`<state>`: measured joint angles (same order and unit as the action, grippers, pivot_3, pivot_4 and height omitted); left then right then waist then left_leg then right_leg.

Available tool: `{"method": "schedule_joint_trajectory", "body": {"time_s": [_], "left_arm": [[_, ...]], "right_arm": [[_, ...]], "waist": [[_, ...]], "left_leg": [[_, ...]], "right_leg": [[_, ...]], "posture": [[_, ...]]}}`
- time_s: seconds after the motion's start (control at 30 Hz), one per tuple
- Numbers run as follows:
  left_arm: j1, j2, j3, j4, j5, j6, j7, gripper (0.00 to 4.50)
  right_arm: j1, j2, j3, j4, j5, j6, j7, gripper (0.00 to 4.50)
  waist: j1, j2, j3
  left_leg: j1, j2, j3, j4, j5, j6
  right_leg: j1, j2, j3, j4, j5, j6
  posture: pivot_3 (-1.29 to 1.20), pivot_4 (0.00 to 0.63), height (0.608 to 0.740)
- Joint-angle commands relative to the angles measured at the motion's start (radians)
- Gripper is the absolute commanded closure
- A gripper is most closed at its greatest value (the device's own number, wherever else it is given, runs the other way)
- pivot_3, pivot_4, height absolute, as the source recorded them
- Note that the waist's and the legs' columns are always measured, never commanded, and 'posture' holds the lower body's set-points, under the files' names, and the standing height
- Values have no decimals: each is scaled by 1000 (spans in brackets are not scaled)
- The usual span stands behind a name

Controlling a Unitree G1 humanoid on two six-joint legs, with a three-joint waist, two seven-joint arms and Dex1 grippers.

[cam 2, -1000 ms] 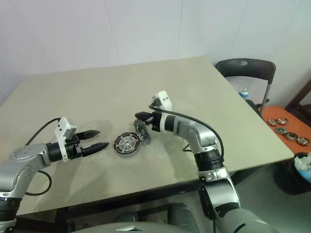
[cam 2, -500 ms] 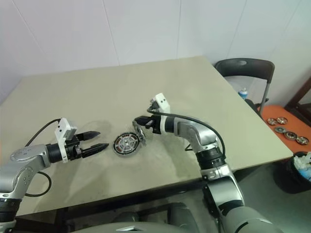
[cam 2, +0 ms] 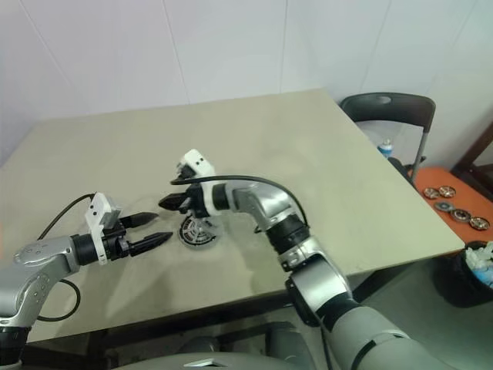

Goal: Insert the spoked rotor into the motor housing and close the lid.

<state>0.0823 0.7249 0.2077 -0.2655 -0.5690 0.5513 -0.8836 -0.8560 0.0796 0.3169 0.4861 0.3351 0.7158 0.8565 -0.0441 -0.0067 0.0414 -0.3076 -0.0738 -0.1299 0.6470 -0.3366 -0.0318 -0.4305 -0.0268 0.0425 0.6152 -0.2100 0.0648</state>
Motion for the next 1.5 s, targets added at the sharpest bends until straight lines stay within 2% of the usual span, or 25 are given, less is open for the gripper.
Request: {"method": "schedule_joint_trajectory", "body": {"time_s": [0.03,0.53,0.73,0.9,1.03,1.2,1.27,1.33,1.43,1.5], "left_arm": [[22,-4,43,-50,-18,3,21,470],[73,-15,68,-105,-40,18,64,470],[81,-11,78,-108,-46,22,64,470],[51,-12,63,-89,-43,23,59,470],[21,-11,55,-73,-45,27,50,470],[3,-10,42,-58,-36,25,37,470],[-1,-8,43,-52,-37,26,31,470],[-1,-5,45,-49,-38,26,25,470],[10,2,53,-56,-53,16,-8,470],[19,0,58,-65,-52,1,-25,470]], "right_arm": [[-22,33,11,51,-45,-63,-18,4480],[-72,149,-32,402,-153,-268,-138,4480],[-70,132,-40,398,-152,-283,-109,4480],[-118,107,-184,307,1,-168,-36,4480],[-117,14,-213,103,58,-126,55,4480],[-51,-137,-202,-115,50,-96,103,4480],[57,-265,-102,-209,-81,-250,133,4480],[128,-342,-49,-260,-147,-342,147,4480],[223,-444,-15,-280,-231,-493,152,3878],[241,-457,-32,-296,-169,-474,219,3252]], "waist": [[2,1,0],[-1,2,0],[-1,2,0],[-1,2,0],[-3,2,0],[6,2,0],[11,0,-1],[10,-2,-3],[2,2,0],[-4,2,0]], "left_leg": [[0,0,0,0,0,0],[2,0,0,0,0,0],[4,0,0,1,0,0],[3,0,0,1,0,0],[1,0,0,1,0,0],[0,0,-1,0,0,0],[0,-1,-1,0,0,1],[0,-2,-1,1,-1,2],[0,-2,1,1,-1,2],[0,0,2,0,-1,2]], "right_leg": [[0,0,0,0,0,0],[2,0,0,1,0,0],[3,0,0,2,0,0],[2,0,0,2,0,0],[1,0,0,2,0,0],[1,0,-1,0,0,0],[2,-1,-1,-1,0,0],[3,-1,-1,-2,0,0],[2,-1,-1,-2,0,1],[1,0,1,-1,0,1]], "posture": [[0,0,740],[0,0,740],[0,0,740],[0,0,740],[0,0,740],[0,0,740],[0,0,740],[0,0,740],[0,0,740],[0,0,740]]}}
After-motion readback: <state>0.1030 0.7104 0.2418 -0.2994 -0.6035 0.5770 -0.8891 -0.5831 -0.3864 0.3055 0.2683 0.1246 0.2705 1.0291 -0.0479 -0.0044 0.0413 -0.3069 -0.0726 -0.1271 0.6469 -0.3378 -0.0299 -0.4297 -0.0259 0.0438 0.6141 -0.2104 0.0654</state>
